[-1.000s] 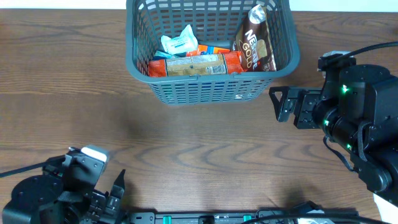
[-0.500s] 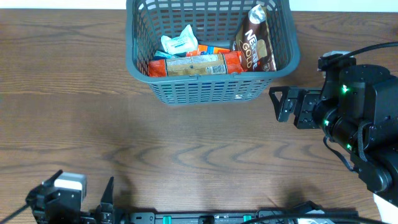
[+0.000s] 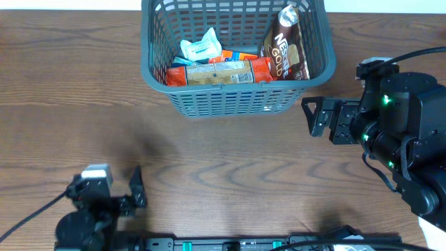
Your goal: Pack container
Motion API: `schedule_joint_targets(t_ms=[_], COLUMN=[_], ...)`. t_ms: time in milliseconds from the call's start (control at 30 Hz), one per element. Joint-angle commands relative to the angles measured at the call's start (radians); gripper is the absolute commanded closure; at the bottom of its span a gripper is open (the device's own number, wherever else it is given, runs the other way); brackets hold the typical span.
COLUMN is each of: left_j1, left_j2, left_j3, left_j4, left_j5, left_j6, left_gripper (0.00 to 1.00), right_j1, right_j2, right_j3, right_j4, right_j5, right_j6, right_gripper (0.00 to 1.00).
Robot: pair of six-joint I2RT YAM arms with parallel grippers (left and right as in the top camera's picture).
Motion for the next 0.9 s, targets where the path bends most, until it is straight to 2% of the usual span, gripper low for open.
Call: schedule_joint_targets(t_ms=[0, 433, 600, 867], left_j1=[0.005, 0.031, 0.039, 0.039], left_j2=[-0.056, -0.091, -0.091, -0.089], left_j3=[-0.120, -0.360, -0.449, -0.451], left_j4=[0.088, 0.283, 0.373, 0.389], left_j5=[0.039, 0.040, 0.040, 0.036], left_j6=[-0.046, -0.072, -0.134, -0.135], left_gripper=[0.02, 0.02, 0.02, 0.01], right_j1=[-0.009, -0.009, -0.009, -0.009], right_j2=[0.000, 0.000, 0.000, 0.000], right_j3=[0.010, 0.010, 0.010, 0.010], right_j4=[-0.002, -0.002, -0.002, -0.002], right_j5=[0.000, 0.000, 0.000, 0.000], right_j6=[0.010, 0.010, 0.010, 0.010], right_gripper=[0.01, 0.01, 0.01, 0.01])
